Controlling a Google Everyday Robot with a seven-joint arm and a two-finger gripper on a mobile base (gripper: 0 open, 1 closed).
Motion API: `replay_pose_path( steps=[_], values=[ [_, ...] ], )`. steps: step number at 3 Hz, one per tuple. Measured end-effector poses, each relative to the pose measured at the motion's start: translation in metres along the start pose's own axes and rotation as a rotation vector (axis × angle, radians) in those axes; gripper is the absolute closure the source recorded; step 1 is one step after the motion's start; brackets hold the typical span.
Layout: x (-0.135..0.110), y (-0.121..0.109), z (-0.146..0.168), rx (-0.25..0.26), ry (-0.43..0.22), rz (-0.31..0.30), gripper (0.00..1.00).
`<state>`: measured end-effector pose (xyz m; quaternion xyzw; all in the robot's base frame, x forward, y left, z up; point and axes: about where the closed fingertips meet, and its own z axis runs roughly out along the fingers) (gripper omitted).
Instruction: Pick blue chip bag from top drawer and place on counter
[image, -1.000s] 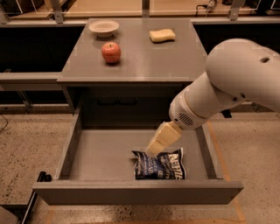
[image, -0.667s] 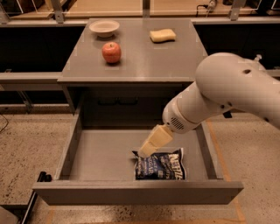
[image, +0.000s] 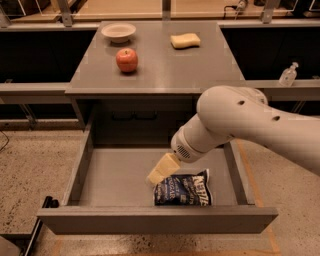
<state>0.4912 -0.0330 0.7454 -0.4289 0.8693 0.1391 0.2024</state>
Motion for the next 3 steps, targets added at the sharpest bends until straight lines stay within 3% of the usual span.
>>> replay_pose_path(
  steps=[1,3],
  values=[
    [0.016,-0.001,0.030,0.005,0.050,0.056,0.00],
    [0.065,0.008,0.077,-0.040,0.120,0.164,0.00]
  ],
)
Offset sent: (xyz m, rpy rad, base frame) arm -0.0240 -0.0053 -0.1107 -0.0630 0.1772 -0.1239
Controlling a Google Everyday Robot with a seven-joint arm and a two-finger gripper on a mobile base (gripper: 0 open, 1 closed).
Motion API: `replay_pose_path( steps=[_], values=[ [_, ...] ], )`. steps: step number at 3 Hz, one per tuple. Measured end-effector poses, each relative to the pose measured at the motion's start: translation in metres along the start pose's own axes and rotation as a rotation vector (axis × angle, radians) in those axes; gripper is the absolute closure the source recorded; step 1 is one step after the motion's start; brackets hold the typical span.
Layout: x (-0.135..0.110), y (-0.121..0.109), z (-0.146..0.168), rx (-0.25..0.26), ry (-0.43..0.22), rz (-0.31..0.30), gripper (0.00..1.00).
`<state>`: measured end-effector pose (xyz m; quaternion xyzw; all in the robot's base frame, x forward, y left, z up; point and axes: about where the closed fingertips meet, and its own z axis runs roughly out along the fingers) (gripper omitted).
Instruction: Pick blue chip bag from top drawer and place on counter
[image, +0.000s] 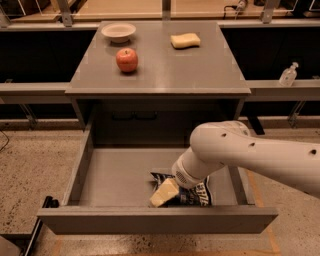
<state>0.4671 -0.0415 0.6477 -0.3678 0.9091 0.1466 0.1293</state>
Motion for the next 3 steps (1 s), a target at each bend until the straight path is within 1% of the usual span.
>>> replay_pose_path(
  steps=[1,2,3],
  values=[
    [0.0198,-0.0027,0.0192,-0.026,0.037,0.043,0.00],
    [0.0205,-0.0025,0.0190,-0.028,0.039,0.045,0.16],
    [0.0176,-0.0020,0.0156,-0.021,0.024,0.025,0.39]
  ],
)
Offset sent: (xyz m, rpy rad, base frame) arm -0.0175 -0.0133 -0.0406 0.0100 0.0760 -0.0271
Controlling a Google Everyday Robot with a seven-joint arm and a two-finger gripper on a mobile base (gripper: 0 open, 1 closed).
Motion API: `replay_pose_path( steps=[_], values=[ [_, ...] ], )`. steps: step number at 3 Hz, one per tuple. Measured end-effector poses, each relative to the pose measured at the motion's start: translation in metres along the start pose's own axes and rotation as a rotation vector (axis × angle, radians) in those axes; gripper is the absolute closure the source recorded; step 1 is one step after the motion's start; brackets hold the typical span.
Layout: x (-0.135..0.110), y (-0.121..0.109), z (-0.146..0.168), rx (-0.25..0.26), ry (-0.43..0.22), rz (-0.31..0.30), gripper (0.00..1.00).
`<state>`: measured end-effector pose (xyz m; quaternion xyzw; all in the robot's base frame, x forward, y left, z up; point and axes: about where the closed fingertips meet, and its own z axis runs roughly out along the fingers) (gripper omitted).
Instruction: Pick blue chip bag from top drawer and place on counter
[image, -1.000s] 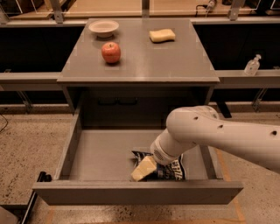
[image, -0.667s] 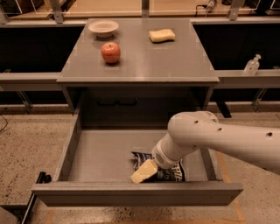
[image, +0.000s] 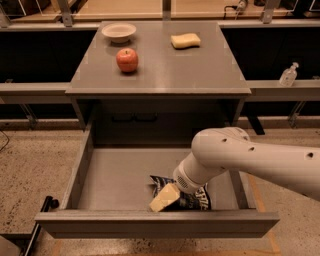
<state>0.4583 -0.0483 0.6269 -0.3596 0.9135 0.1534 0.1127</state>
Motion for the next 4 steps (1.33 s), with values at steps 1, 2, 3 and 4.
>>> replay_pose_path(
  steps=[1,2,3,4],
  values=[
    [0.000,0.000,-0.001,0.000,-0.001,-0.001,0.62],
    [-0.006,0.002,-0.007,0.002,-0.020,-0.019,0.86],
    [-0.020,0.005,-0.020,0.013,-0.060,-0.054,1.00],
    [-0.032,0.008,-0.023,0.008,-0.079,-0.091,1.00]
  ],
)
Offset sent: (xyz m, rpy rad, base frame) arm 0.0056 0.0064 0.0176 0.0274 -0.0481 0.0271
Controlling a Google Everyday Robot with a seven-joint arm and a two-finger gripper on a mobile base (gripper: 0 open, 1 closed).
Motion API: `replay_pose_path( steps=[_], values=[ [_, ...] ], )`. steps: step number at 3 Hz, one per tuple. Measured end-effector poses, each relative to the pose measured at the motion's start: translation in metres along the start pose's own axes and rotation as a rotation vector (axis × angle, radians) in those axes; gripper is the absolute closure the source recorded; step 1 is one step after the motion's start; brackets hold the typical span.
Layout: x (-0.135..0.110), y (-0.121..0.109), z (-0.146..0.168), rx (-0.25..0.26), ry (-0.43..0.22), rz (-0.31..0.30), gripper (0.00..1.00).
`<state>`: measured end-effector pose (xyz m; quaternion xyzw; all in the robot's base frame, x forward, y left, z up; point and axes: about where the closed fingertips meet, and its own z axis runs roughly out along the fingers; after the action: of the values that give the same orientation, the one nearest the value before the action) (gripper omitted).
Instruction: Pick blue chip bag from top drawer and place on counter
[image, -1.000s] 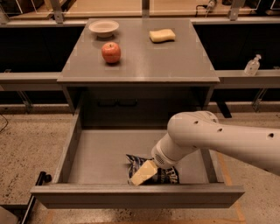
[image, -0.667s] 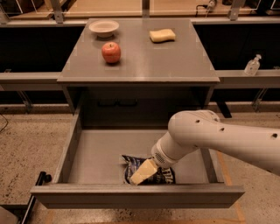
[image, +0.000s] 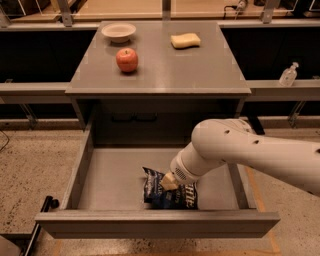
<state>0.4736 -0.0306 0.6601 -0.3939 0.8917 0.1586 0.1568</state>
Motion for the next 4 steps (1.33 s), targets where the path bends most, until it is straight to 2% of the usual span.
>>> replay_pose_path(
  steps=[1,4],
  values=[
    [-0.006,0.003,0.003,-0.013,-0.004,-0.020,1.00],
    [-0.039,0.010,-0.060,0.038,-0.150,-0.093,1.00]
  ],
)
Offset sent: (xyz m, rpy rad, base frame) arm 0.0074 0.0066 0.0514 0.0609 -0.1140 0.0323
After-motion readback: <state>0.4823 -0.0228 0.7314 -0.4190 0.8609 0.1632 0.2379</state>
